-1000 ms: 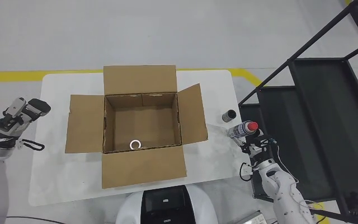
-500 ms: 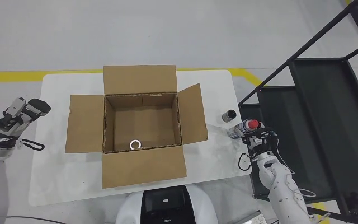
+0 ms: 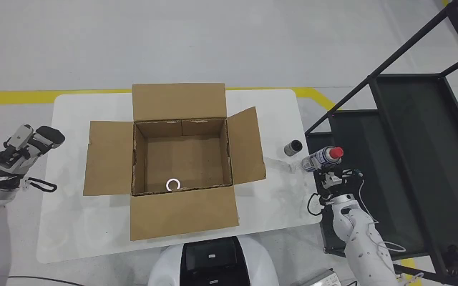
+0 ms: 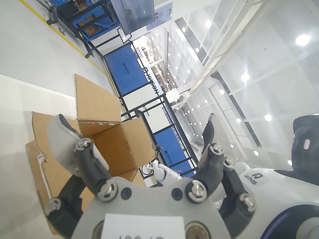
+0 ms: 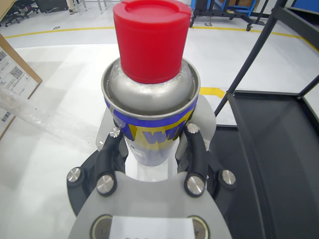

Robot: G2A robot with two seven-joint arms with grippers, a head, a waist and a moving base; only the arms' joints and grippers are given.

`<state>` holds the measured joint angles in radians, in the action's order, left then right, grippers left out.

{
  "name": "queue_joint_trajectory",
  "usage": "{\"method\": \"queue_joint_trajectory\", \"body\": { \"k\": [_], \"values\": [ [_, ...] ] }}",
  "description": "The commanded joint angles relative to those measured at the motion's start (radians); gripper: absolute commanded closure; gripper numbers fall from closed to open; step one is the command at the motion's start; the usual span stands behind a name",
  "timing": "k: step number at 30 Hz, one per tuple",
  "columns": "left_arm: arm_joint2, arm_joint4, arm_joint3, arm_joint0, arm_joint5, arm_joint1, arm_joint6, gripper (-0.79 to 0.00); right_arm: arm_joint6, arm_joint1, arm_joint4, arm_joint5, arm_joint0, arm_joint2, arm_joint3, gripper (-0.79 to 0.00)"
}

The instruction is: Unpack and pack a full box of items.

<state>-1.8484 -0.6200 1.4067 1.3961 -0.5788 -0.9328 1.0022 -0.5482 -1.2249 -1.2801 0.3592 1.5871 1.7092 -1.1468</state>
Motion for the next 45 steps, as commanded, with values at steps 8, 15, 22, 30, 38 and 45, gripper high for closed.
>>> {"method": "queue_joint_trajectory", "body": {
  "k": [8, 15, 22, 30, 38, 45],
  "values": [
    [0.0, 0.0, 0.0, 0.0, 0.0, 0.0, 0.0, -0.785, 0.006, 0.016, -0.026, 0.031, 0.08, 0.066, -0.203, 0.0],
    [0.0, 0.0, 0.0, 0.0, 0.0, 0.0, 0.0, -0.785, 0.122, 0.017, -0.057, 0.063, 0.136, 0.028, -0.532, 0.0],
    [0.0, 0.0, 0.0, 0.0, 0.0, 0.0, 0.0, -0.785, 0.225, 0.015, -0.112, 0.09, 0.059, -0.08, -0.761, 0.0],
    [0.0, 0.0, 0.0, 0.0, 0.0, 0.0, 0.0, -0.785, 0.487, 0.015, -0.13, 0.208, -0.059, -0.253, -0.868, 0.0],
    [0.0, 0.0, 0.0, 0.0, 0.0, 0.0, 0.0, -0.785, 0.913, 0.007, 0.1, 0.23, -0.145, -0.41, -0.928, 0.0],
    [0.0, 0.0, 0.0, 0.0, 0.0, 0.0, 0.0, -0.785, 1.153, -0.001, 0.046, 0.154, -0.271, -0.522, -0.899, 0.0]
  ]
}}
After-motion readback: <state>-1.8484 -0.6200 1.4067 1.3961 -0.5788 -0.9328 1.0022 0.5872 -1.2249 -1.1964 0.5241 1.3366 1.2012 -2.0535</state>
